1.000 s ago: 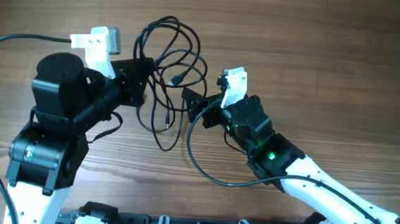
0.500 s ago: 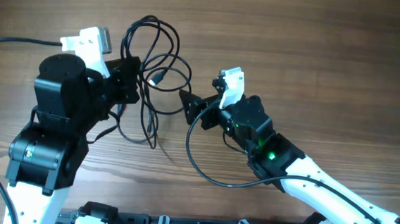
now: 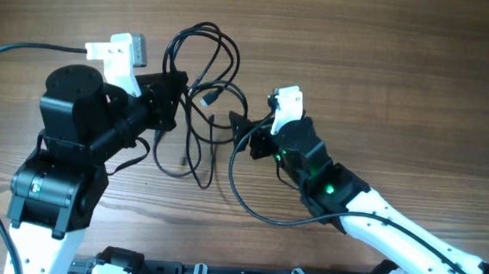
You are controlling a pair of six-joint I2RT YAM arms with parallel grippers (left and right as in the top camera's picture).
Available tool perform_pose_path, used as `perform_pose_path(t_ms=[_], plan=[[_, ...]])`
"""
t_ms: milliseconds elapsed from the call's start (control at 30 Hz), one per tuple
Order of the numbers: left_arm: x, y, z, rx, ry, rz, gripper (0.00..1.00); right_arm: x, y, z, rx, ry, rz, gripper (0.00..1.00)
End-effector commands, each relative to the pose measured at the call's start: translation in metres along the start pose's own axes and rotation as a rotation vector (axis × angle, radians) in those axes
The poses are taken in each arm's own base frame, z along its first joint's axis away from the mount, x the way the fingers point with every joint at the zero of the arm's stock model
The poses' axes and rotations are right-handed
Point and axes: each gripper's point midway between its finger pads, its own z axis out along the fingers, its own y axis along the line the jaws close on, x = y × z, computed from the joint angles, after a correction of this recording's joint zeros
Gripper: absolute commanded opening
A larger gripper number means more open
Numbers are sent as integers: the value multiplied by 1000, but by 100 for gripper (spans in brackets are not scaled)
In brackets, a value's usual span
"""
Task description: Untangle cables
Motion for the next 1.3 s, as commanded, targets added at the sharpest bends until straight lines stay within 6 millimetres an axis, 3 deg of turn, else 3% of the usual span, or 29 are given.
perform_pose_path(t_ms=[0, 133, 300, 700, 900, 1067, 1167, 1200, 1267], plan=[[-22, -20, -13, 67, -84, 38, 4, 28, -18, 9, 77, 86, 38, 100], [-36, -22, -15, 64, -145, 50, 4, 46, -20, 10, 76, 158, 50, 99], [-56, -2, -19, -52, -253, -40, 4, 54, -20, 9, 70, 195, 46, 99], [-60, 12, -22, -127, -287, -67, 4, 52, -19, 9, 68, 189, 46, 99], [-54, 45, -25, -303, -290, -94, 4, 39, -12, 10, 39, 138, 54, 99], [-46, 91, -29, -552, -290, -107, 4, 13, -6, 0, 24, 49, 50, 100], [-50, 123, -50, -771, -353, -97, 4, 1, -4, -8, 17, 14, -4, 100], [-57, 133, -65, -869, -409, -81, 4, -5, -5, -13, 25, -7, -12, 100], [-68, 138, -86, -972, -465, -16, 4, -11, -7, -16, 43, -28, -9, 100]])
